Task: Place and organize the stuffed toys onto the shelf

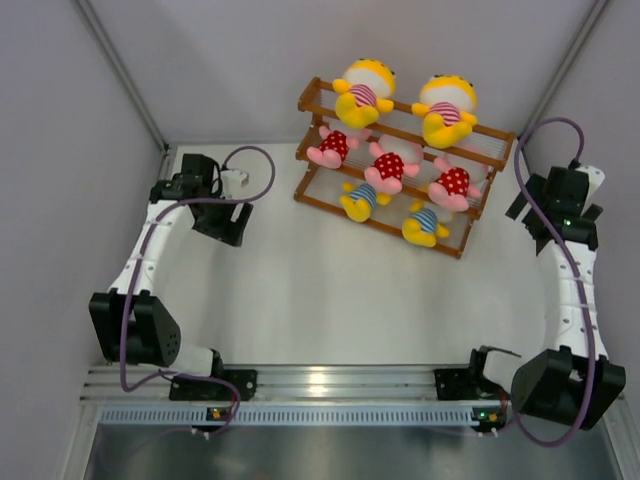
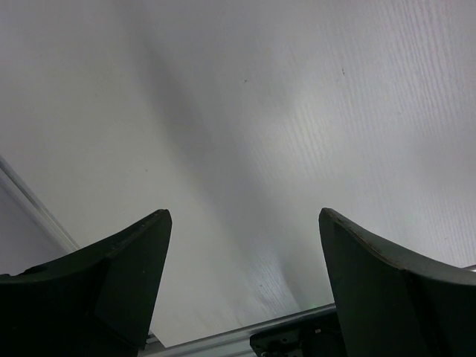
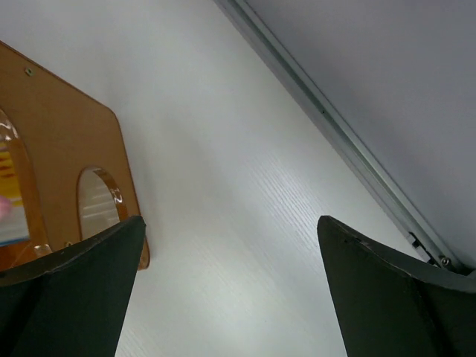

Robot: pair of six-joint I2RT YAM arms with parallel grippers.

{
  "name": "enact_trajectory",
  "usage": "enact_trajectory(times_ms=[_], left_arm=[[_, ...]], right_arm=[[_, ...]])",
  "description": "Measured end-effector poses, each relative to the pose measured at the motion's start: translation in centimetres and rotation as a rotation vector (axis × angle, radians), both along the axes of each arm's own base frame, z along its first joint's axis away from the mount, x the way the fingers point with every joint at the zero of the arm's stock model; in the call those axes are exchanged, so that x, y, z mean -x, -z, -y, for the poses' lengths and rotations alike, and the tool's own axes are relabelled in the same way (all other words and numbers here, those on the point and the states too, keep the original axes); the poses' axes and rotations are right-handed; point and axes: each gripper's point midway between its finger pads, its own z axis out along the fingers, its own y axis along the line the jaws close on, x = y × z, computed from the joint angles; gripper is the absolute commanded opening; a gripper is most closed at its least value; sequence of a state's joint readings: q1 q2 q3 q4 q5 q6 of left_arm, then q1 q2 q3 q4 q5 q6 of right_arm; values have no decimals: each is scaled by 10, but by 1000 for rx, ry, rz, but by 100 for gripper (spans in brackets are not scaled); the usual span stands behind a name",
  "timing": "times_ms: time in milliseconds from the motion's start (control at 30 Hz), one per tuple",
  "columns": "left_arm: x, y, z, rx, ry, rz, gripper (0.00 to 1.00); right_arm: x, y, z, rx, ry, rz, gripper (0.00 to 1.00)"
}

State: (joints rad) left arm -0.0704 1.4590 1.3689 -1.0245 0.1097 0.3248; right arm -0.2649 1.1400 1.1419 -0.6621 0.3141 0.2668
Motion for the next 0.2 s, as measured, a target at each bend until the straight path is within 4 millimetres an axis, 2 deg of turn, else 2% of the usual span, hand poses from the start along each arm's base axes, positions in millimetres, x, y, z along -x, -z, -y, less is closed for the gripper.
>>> enact_trajectory(times_ms=[200], left_arm=[[4,15,-2,5,-19,-25,87]], right_arm=[[23,54,-7,-46,17,-94,99]])
